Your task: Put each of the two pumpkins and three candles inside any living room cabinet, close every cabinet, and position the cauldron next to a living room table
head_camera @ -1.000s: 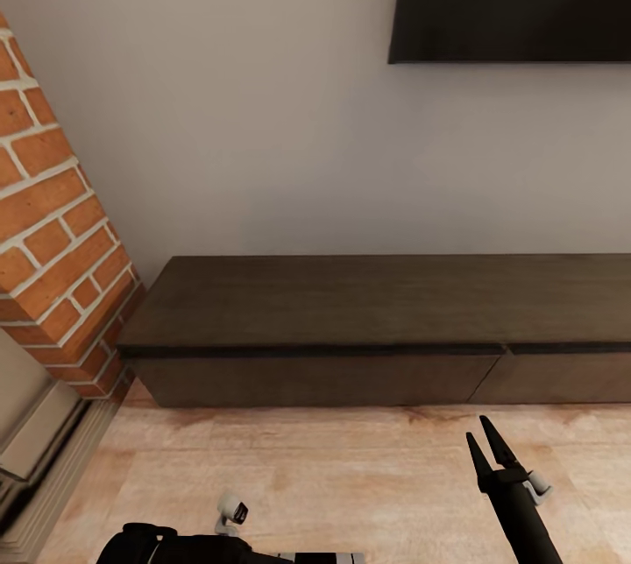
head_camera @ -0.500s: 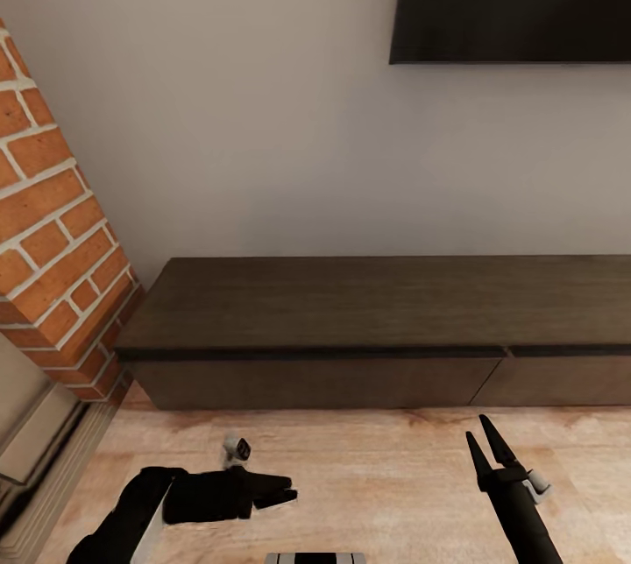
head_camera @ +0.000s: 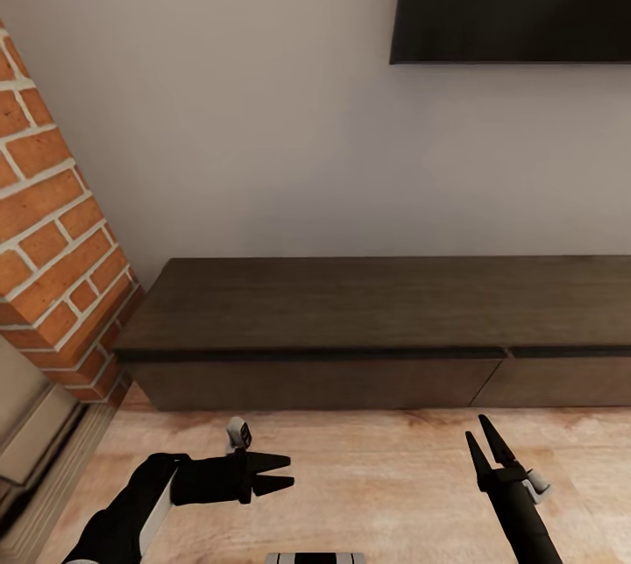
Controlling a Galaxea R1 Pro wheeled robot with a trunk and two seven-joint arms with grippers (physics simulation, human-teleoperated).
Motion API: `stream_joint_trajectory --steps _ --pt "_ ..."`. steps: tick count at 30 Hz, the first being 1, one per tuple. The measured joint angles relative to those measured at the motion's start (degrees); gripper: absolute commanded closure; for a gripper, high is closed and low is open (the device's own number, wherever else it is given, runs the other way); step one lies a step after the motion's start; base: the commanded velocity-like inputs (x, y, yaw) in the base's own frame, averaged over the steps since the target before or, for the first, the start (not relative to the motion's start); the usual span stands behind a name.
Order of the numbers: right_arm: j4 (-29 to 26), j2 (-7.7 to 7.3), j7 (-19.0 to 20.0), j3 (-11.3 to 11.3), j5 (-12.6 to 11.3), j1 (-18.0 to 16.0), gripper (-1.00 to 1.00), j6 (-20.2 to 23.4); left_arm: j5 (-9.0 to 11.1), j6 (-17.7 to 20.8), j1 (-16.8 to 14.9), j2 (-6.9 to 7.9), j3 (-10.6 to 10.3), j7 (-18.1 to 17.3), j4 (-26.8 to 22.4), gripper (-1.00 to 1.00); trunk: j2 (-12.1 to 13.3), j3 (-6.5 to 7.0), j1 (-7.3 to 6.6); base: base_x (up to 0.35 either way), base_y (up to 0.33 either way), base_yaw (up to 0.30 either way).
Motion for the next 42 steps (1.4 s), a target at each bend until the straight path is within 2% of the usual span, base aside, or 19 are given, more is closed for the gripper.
stream_joint_trajectory --steps 42 --pt "-1.14 0.0 -0.44 0.0 0.49 0.0 -1.0 -0.06 0.0 0.0 -0.02 -0.3 0.03 -0.04 -0.44 -1.0 0.0 0.0 0.0 0.087 0.0 0.0"
